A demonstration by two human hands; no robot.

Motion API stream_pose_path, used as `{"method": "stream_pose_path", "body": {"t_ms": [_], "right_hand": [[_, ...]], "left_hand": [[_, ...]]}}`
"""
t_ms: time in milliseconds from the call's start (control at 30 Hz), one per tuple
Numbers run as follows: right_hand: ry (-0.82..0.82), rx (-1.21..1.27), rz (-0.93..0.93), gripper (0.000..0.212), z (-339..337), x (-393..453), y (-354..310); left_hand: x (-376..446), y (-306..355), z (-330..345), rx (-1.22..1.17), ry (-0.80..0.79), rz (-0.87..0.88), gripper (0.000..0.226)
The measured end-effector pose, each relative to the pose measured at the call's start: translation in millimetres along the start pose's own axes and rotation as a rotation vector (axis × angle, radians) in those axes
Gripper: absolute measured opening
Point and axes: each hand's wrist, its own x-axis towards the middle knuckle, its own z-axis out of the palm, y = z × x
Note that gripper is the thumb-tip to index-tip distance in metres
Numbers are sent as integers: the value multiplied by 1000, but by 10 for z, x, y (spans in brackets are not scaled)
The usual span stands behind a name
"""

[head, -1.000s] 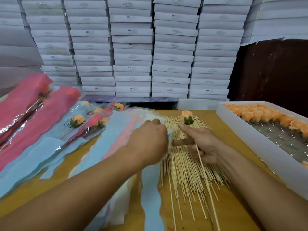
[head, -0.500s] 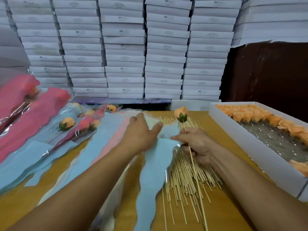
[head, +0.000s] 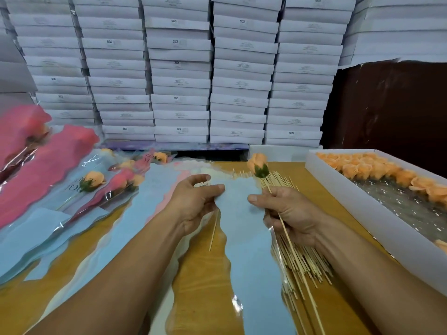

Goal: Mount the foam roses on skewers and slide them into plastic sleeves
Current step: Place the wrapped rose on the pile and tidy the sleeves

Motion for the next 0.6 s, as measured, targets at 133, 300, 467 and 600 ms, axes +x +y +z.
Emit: {"method": "stream_pose_path", "body": {"t_ms": [133, 300, 467, 600], "right_hand": [[122, 66, -15, 38, -36, 38, 14], [191, 26, -17, 41, -83, 74, 50], [204, 8, -17, 46, -74, 76, 43], [201, 12, -7, 48, -69, 66, 31]], "left_hand": [[-4, 0, -54, -2, -41, 13, 51], [12, -21, -75, 163, -84, 124, 61], [50, -20, -65, 302, -106, 244, 61], [64, -19, -95, 322, -132, 290, 60]]}}
